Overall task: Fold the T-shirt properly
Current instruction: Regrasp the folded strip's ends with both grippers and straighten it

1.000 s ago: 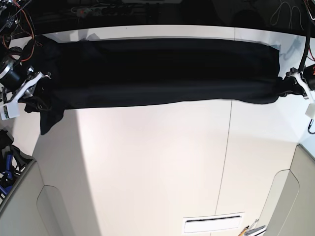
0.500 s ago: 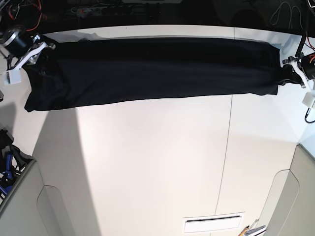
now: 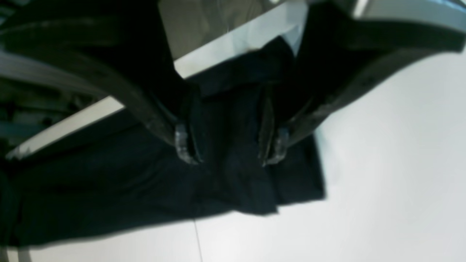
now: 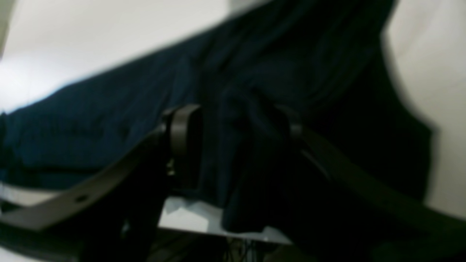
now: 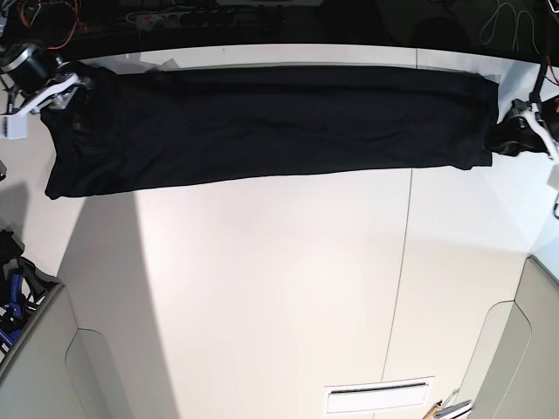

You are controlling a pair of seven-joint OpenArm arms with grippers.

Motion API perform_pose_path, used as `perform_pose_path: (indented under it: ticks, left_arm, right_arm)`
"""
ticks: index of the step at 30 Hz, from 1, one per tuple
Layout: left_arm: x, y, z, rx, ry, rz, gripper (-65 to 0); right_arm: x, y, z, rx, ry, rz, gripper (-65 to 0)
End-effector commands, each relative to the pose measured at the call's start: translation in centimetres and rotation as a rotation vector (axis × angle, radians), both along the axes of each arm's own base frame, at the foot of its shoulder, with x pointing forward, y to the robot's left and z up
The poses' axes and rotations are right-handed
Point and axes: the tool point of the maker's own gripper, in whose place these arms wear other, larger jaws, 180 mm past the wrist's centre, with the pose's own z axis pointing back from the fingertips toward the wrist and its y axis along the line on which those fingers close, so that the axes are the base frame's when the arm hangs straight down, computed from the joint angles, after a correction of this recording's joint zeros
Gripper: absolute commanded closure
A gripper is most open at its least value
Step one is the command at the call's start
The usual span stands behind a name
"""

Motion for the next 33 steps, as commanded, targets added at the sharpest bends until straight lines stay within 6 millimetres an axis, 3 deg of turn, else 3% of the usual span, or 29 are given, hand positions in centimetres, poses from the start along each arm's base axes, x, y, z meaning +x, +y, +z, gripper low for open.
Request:
perform_pose_path:
  ticks: [1, 3, 4, 7, 9, 16, 25, 33]
  left_arm:
    - [0.9, 1.1, 2.0, 0.020, -0.063, 0.012, -28.0]
    - [1.0, 2.2, 2.9, 0.028, -0.091, 0.048, -28.8]
    - [1.0, 2.7, 3.2, 0.031, -0.102, 0.062, -31.2]
    - [1.0, 2.8, 3.6, 0.013, -0.123, 0.083, -40.7]
    - [0.6, 2.4, 2.8, -0.003, -0.112, 0.093, -45.0]
    - [-1.5, 0.6, -0.9, -0.045, -0.044, 0.145, -45.6]
    - [-1.8, 1.2, -4.9, -0.005, 0.006, 0.200, -45.5]
    - [-1.8, 2.2, -5.4, 0.039, -0.003, 0.223, -45.5]
  right_arm:
    - [0.8, -0.9, 1.5, -0.022, -0.057, -0.011, -29.4]
    - [1.1, -1.8, 2.1, -0.038, -0.077, -0.038, -28.6]
    - [1.3, -2.2, 2.2, -0.052, -0.083, -0.046, -25.0]
    - [2.2, -2.8, 2.4, -0.095, -0.096, -0.055, 0.0]
    - [2.7, -3.2, 2.7, -0.114, -0.117, -0.066, 0.0]
    - [2.9, -4.1, 1.3, -0.096, -0.100, -0.099, 0.0]
    - [2.7, -5.5, -1.8, -0.023, -0.032, -0.138, 0.0]
    - [2.6, -5.4, -1.9, -0.017, -0.031, -0.140, 0.0]
